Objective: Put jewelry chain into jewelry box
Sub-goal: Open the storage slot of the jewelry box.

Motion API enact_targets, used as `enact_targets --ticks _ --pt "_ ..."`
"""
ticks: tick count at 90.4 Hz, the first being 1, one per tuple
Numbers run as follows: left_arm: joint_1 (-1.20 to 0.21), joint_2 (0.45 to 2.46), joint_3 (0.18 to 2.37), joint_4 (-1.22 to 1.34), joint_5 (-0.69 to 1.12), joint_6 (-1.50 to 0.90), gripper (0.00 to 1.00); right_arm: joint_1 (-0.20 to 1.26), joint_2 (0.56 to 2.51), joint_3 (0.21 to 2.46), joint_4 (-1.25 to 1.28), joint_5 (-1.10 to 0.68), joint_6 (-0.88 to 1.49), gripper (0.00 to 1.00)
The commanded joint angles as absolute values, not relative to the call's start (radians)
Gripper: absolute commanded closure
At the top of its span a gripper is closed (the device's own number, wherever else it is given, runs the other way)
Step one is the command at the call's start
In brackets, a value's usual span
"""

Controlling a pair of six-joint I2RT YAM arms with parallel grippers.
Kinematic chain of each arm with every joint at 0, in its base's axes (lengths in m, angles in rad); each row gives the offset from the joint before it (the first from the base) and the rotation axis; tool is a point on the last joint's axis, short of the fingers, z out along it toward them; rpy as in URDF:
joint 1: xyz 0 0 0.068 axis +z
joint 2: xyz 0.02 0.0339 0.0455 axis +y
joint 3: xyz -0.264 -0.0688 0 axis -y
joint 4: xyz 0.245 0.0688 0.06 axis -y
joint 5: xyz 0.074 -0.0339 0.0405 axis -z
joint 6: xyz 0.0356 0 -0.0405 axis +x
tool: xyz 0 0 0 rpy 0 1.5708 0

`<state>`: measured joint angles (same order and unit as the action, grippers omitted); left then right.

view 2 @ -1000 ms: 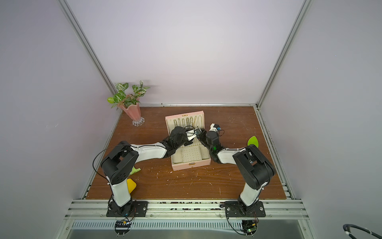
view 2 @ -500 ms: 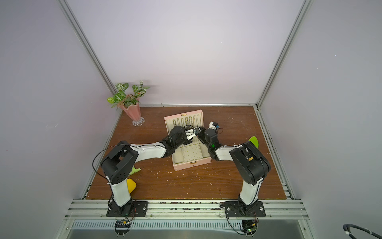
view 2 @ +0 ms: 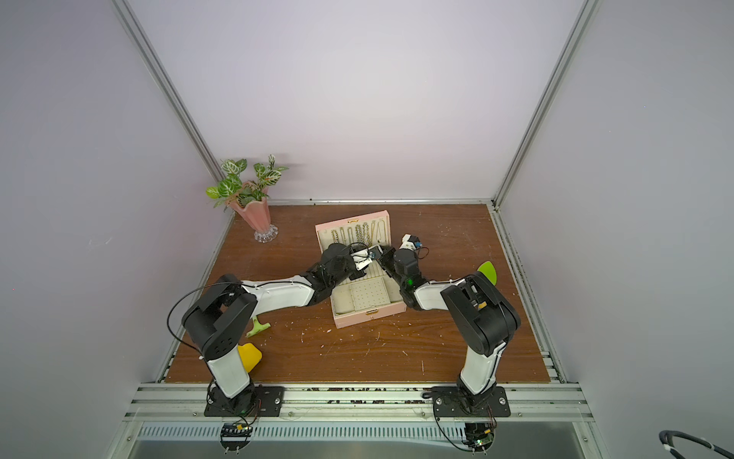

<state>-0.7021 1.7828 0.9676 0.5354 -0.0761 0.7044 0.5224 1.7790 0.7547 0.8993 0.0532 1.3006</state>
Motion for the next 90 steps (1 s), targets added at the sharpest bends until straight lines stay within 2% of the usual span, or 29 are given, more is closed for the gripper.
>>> enact_targets --ticks 1,34,90 --pt "-0.707 1.756 0.945 0.575 -0.057 0.738 0.68 0.517 1.724 0.725 0.959 0.043 1.308 1.00" --pt "-0.729 1.794 0.991 0.589 -0.060 0.803 0.61 0.513 1.703 0.682 0.978 0.021 1.312 1.00" --pt "-0.707 1.880 1.128 0.373 -0.012 0.819 0.62 0.505 1.695 0.676 0.991 0.012 1.319 1.00"
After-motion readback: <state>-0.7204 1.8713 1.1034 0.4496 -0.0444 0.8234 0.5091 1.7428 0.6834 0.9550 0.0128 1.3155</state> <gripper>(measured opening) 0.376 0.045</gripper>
